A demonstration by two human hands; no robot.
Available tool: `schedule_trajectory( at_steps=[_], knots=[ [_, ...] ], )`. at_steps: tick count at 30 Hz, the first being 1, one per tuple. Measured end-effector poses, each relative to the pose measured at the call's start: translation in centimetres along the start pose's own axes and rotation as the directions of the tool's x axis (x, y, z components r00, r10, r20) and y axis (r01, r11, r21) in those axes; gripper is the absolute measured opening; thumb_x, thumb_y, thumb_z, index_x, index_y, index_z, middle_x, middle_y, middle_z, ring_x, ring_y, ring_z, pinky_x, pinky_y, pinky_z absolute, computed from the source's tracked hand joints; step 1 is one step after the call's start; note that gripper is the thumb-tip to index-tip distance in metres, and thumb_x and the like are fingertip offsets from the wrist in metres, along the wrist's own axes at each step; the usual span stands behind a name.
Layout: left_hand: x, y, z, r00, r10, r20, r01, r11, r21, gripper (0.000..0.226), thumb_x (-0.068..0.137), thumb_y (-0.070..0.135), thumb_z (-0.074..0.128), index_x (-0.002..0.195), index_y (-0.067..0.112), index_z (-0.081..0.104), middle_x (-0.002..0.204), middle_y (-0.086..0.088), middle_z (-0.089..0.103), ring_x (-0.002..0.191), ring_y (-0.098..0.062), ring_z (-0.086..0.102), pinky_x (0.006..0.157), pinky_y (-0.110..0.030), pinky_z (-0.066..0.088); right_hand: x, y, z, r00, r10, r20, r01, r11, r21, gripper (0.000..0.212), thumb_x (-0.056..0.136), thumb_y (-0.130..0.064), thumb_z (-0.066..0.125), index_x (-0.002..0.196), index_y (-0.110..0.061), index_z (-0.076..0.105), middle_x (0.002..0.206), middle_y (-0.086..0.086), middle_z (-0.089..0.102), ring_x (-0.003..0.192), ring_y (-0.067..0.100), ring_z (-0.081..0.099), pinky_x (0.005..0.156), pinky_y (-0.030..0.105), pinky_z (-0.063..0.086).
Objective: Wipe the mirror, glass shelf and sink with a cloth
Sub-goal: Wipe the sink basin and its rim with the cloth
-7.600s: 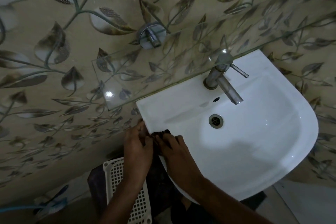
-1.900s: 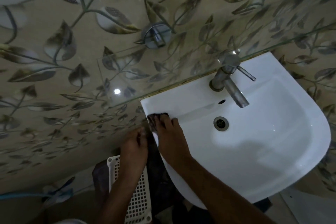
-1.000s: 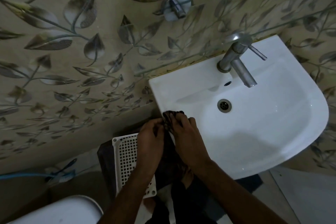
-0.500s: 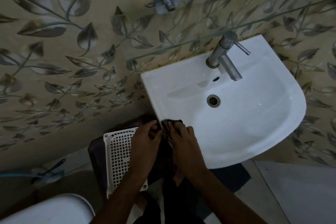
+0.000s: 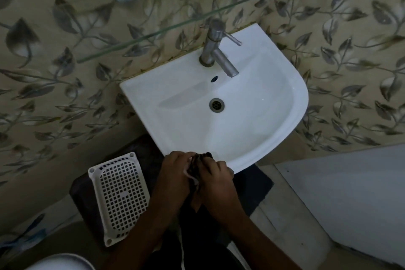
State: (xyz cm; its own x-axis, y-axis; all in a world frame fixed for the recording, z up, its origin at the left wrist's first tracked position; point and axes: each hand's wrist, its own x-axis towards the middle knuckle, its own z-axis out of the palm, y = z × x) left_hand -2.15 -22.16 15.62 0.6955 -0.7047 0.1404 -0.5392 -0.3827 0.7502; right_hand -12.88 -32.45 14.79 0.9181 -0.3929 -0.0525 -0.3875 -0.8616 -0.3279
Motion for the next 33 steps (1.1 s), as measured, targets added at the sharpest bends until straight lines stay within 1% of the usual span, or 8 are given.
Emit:
schedule_trajectory(
  at_steps=[3,6,12,19,21,24,29,33],
  knots=[
    [-0.4,0.7,0.1,0.996,-0.088,0.014,0.089,0.992,-0.089,0.047,0.074,0.012,0.045,0.119,0.018,0.058,0.102,0.004,0.055,0.091,-0.011,0.05,0.087,-0.03,0.044,-0.9,3.5,-0.9,0.993,0.06,-0.098,-0.061,0.998,-0.003,0.052,0.088,-0.019,0.054,0.14,-0.015,0.051,0.125,0.005,0.053,0.097,0.022,0.043,0.079,0.035,0.046],
    [-0.3,0.2,0.3,0.984,-0.151,0.096,0.158,0.985,-0.075,0.055,0.073,-0.01,0.057,0.122,0.014,0.059,0.099,0.002,0.053,0.092,-0.014,0.05,0.087,-0.037,0.05,-0.5,7.7,-2.6,0.968,0.187,-0.168,-0.195,0.98,-0.032,0.053,0.088,-0.007,0.063,0.139,-0.013,0.052,0.123,0.009,0.051,0.1,0.026,0.044,0.089,0.035,0.049],
    [0.8,1.7,0.7,0.965,-0.192,0.18,0.206,0.977,-0.063,0.045,0.081,-0.004,0.065,0.121,0.017,0.059,0.093,0.005,0.049,0.087,-0.018,0.052,0.078,-0.034,0.052,0.5,8.3,-3.3,0.927,0.299,-0.228,-0.317,0.948,-0.044,0.051,0.087,-0.008,0.063,0.137,-0.015,0.053,0.126,0.008,0.053,0.101,0.024,0.043,0.089,0.034,0.051],
    [3.0,4.4,3.6,0.945,-0.178,0.275,0.203,0.977,-0.068,0.027,0.09,0.011,0.06,0.115,0.023,0.059,0.093,0.015,0.046,0.09,-0.012,0.052,0.077,-0.021,0.039,-2.1,4.0,-0.8,0.973,0.115,-0.198,-0.108,0.993,0.044,0.046,0.092,-0.023,0.058,0.135,-0.008,0.055,0.123,0.008,0.055,0.102,0.022,0.045,0.084,0.029,0.044],
    [4.1,5.1,4.2,0.949,-0.148,0.277,0.172,0.983,-0.062,0.035,0.089,0.009,0.06,0.122,0.02,0.058,0.093,0.012,0.047,0.087,-0.01,0.049,0.079,-0.023,0.042,-1.5,6.0,-1.3,0.963,0.172,-0.207,-0.167,0.985,0.042,0.047,0.092,-0.026,0.053,0.137,-0.011,0.054,0.125,0.009,0.055,0.105,0.023,0.045,0.086,0.03,0.045],
    [5.5,6.3,5.0,0.955,-0.077,0.287,0.1,0.993,-0.064,0.045,0.088,0.004,0.058,0.131,0.018,0.053,0.097,0.006,0.049,0.089,-0.01,0.047,0.086,-0.026,0.046,0.1,10.9,-3.4,0.928,0.286,-0.24,-0.296,0.955,-0.008,0.054,0.085,-0.009,0.062,0.138,-0.016,0.052,0.127,0.009,0.053,0.103,0.026,0.046,0.086,0.035,0.051],
    [7.7,7.9,7.6,0.951,0.022,0.308,-0.006,0.999,-0.053,0.036,0.089,0.003,0.06,0.123,0.014,0.061,0.101,-0.004,0.06,0.096,-0.017,0.056,0.085,-0.029,0.051,4.3,18.1,-6.1,0.851,0.418,-0.318,-0.443,0.896,-0.009,0.049,0.09,-0.007,0.059,0.137,-0.017,0.054,0.123,0.004,0.051,0.098,0.02,0.042,0.086,0.029,0.046],
    [9.0,9.6,9.8,0.942,0.034,0.333,0.001,0.995,-0.104,0.034,0.093,0.008,0.056,0.126,0.015,0.058,0.109,-0.003,0.059,0.105,-0.015,0.054,0.091,-0.029,0.048,4.9,17.9,-6.0,0.774,0.523,-0.358,-0.534,0.842,0.075,0.043,0.089,-0.007,0.062,0.131,-0.016,0.06,0.121,0.006,0.053,0.097,0.021,0.044,0.084,0.03,0.047]
  ],
)
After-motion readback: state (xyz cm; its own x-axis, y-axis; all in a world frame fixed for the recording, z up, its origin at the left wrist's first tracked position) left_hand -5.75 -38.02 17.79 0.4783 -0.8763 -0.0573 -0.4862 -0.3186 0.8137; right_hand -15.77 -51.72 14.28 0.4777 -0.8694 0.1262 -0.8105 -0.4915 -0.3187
